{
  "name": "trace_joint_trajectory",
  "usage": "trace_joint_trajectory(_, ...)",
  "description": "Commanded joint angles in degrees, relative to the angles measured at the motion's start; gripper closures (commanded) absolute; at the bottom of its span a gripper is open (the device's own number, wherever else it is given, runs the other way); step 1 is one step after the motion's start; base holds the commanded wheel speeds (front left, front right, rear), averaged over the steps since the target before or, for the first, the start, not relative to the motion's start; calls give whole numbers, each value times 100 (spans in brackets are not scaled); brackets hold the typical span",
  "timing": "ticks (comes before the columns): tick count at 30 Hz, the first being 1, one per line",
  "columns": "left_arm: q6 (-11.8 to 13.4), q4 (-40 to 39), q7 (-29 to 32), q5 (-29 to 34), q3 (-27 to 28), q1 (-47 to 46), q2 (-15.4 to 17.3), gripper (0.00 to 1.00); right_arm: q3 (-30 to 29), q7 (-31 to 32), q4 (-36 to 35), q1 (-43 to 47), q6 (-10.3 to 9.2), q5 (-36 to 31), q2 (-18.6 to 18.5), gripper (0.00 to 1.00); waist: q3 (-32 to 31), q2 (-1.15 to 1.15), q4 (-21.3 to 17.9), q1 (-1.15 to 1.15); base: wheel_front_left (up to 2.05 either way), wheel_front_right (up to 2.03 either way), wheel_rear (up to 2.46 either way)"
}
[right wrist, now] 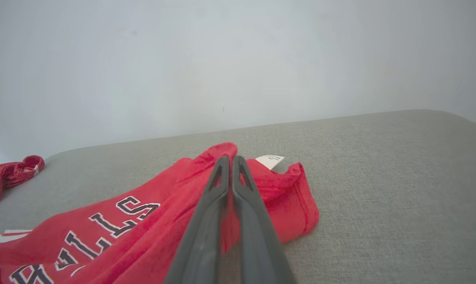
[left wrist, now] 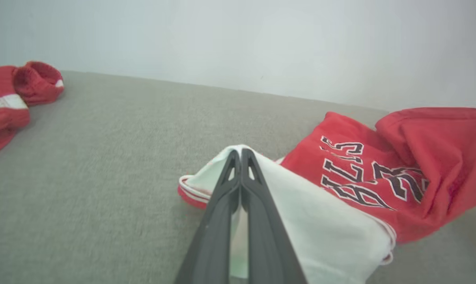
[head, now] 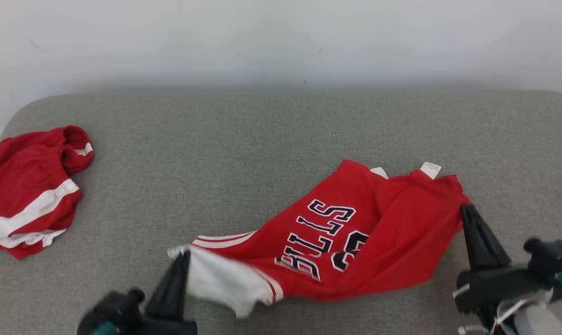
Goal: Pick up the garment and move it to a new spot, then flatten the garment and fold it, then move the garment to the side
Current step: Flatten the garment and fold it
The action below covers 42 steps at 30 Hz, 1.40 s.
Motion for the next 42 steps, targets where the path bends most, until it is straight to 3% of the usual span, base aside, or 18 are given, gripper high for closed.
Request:
trace_joint_trajectory(1,11,-111,-19,-24,31,-240,71,100,23,-3,-55,-183,-13,69,-25,100,66,0,-32,0,0,0,0)
trace_joint_trajectory(7,11,-261,177,-355,-292,-1851,711,100,128,139,22,-1461,-13,648,-68,100,512,0,-153,0,0,0,0)
trace_joint_trajectory(11,12,-120,583,-624,-417,-3442,1149,100,114,354,366,-2824,-13,929,-110,100,1116,0,-268,0,0,0,0)
trace_joint_trajectory(17,12,401,1107,-909,-502,-5993,1473,100,33,752,949,-5152,-13,1133,-127,100,2119,0,-416,0,0,0,0)
trace_joint_trajectory(23,12,1096,1359,-1082,-659,-8219,1540,100,-178,1025,1668,-7298,-13,1137,-117,100,2784,0,-514,0,0,0,0)
trace_joint_trajectory(27,12,1609,1385,-1221,-786,-9401,1394,100,-323,1080,2311,-8486,-13,1093,-87,100,3043,0,-537,0,0,0,0)
trace_joint_trajectory(32,11,2170,1314,-1214,-1405,-10755,1250,100,-132,998,2928,-9611,-13,621,-263,100,3403,0,-483,0,0,0,0)
trace_joint_trajectory(42,11,3103,1082,-1435,-2028,-11696,983,100,71,636,3636,-10250,-13,554,-160,100,3844,0,-570,0,0,0,0)
